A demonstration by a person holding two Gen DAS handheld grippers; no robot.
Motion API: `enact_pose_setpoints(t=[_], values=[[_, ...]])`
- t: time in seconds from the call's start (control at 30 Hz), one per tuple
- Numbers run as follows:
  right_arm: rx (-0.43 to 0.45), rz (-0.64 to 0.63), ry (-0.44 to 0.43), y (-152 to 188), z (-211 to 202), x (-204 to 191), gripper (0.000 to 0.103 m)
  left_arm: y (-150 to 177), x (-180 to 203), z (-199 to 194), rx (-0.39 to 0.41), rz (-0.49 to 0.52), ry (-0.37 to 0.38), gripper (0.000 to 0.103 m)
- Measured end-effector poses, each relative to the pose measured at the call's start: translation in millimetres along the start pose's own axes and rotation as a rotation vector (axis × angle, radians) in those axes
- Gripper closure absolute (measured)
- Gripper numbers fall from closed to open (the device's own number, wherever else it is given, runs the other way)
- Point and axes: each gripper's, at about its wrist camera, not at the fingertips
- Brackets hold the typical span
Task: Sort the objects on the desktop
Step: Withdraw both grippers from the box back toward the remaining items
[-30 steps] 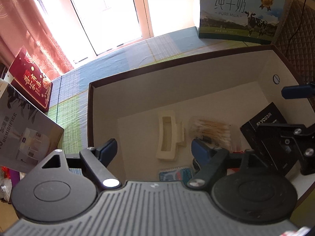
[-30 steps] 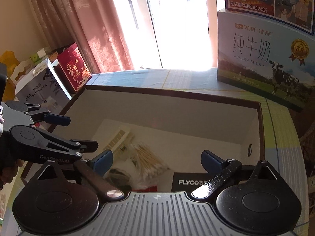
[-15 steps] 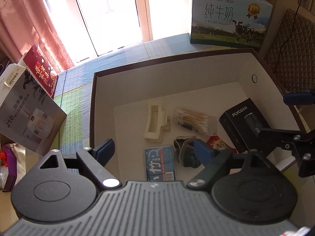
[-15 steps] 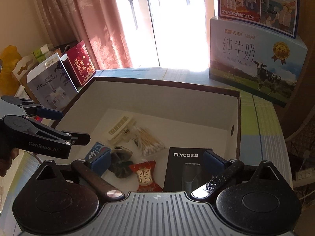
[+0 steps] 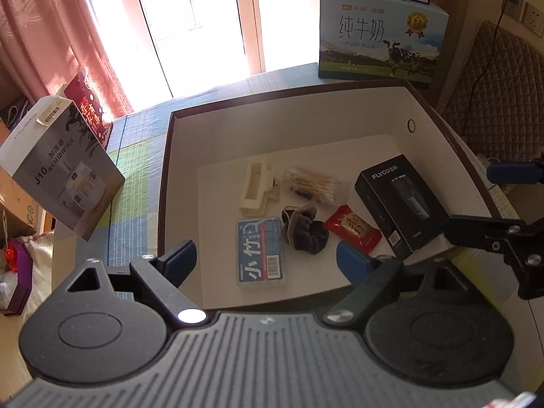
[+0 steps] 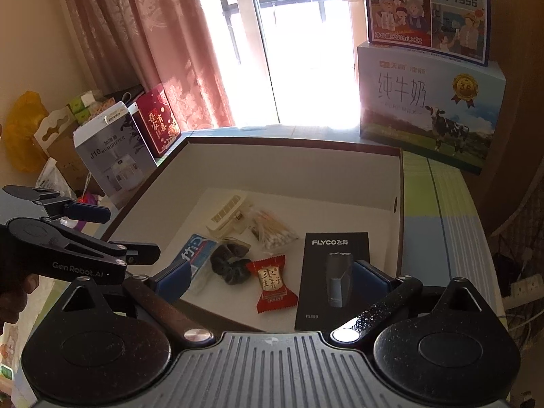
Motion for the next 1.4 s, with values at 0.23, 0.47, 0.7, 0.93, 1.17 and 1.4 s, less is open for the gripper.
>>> enact_pose_setpoints(t=[0.23,0.47,0.7,0.93,1.17,1.4], values=[[0.025,0.005,-0.019,12,-26,-9,0.005,16,7,-27,0.022,-0.009,-0.008,0.016],[0.038,-0.012,-0.022,28,-50,-18,0.005,37,15,-49,0.032,-0.018,-0.010,0.013],[0.021,-0.036,-0.030,50,-68,-31,0.005,66,25,-65,0.016,-0.018,0.021,0.013],[0.005,-0.037,-0.037,68,-81,-36,0.005,90,27,-74,-0.008,-0.035,0.034,0.011],[-0.056,-0.029,-0.039,99,-83,-41,0.005,118,28,-76,-0.044,-0.039,0.045,0.011],[-0.094,-0.021,-0.033,115,-84,-44,0.005,140,28,-78,-0.071,-0.050,0.061,0.011]])
Point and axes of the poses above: each gripper's, at about its wrist camera, not at the fingertips, and z roughly the way its jaws point, x to its right, y to its underside, and after that the axes turned 4 degrees about x, right-handed
